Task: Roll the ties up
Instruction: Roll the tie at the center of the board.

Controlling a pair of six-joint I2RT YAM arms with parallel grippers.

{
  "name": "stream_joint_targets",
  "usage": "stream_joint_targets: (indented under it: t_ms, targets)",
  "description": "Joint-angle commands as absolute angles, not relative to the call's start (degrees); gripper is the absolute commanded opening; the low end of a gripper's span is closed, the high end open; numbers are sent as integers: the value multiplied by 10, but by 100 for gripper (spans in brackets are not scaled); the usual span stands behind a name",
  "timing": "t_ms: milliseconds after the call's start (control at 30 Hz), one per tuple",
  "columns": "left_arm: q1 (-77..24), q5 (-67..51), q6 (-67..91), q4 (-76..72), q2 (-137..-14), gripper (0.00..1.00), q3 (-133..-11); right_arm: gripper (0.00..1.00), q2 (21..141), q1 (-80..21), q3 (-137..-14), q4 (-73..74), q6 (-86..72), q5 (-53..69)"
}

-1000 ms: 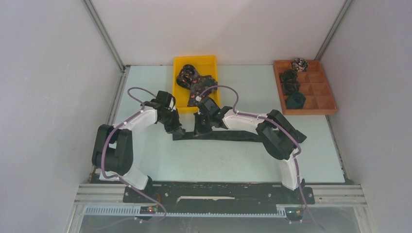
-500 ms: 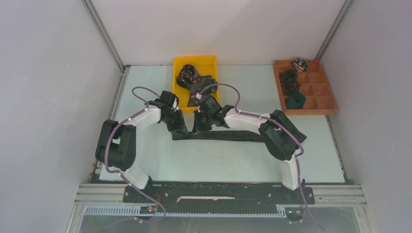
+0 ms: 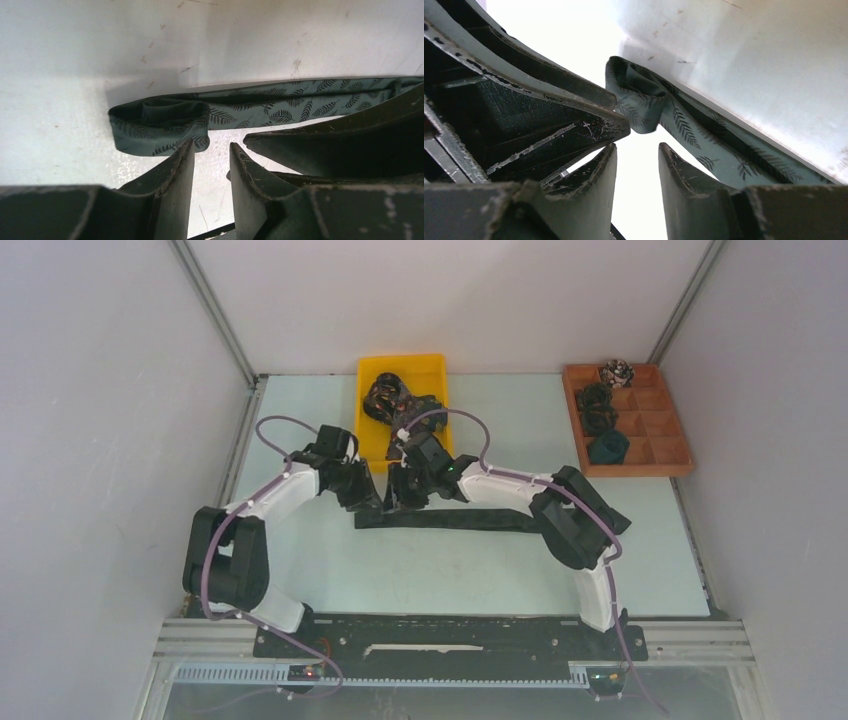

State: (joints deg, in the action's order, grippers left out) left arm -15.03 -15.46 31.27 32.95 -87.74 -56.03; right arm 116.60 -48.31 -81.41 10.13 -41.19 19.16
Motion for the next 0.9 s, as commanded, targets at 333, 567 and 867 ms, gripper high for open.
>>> stream_joint_targets:
  t_ms: [333,567,867]
  targets:
    - [-38,-149,256,361,-761,37,-501,53,1230,-518,-953,191,-384,134]
    - [-11,-125,231,385,-723,37,-485,52,1275,-532,-1026,262,-369,98]
    - [-2,-121,222,381,-715,37,-471,45,1311,-541,-1077,296,-364,87]
